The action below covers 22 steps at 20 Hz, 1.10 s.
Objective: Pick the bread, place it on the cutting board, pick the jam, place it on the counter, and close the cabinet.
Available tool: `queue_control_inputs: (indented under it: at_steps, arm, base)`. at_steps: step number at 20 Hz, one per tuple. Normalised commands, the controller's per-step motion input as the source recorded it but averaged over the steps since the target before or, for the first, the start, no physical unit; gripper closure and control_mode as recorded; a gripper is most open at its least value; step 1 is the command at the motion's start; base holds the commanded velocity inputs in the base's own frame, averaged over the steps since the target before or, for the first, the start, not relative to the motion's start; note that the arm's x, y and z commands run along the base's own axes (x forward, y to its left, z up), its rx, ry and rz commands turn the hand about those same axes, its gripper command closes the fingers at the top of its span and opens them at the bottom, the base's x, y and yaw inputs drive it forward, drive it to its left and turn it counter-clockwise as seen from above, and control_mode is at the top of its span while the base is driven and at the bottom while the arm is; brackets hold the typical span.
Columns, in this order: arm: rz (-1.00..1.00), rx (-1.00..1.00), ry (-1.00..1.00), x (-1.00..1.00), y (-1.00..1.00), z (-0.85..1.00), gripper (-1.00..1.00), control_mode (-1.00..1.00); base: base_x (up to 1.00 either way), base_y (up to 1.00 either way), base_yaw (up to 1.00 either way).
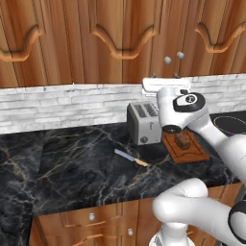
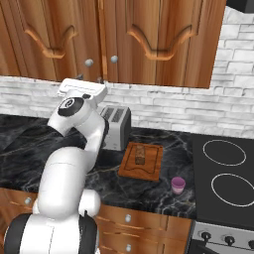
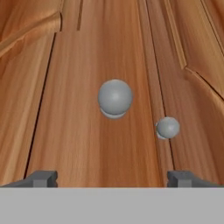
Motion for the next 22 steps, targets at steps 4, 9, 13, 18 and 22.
queue_control_inputs:
  at_steps: [4,9,13,18,22]
  arm:
    - [-0.01,0.0,0.0,0.32,0.0,0.0,-1.0,-1.0]
    - [-0.01,0.0,0.0,0.3,0.0,0.0,-1.0,-1.0]
    - [-0.01,0.0,0.0,0.35,0.0,0.0,-1.0,-1.0]
    - [-0.02,0.0,0.0,0.35,0.0,0.0,-1.0,-1.0]
    - [-0.01,0.0,0.0,0.34,0.0,0.0,-1.0,-1.0]
  base:
    - [0.0,0.0,0.0]
    - [0.0,0.0,0.0]
    - [0.0,0.0,0.0]
    - [0.0,0.0,0.0]
    - [0.0,0.0,0.0]
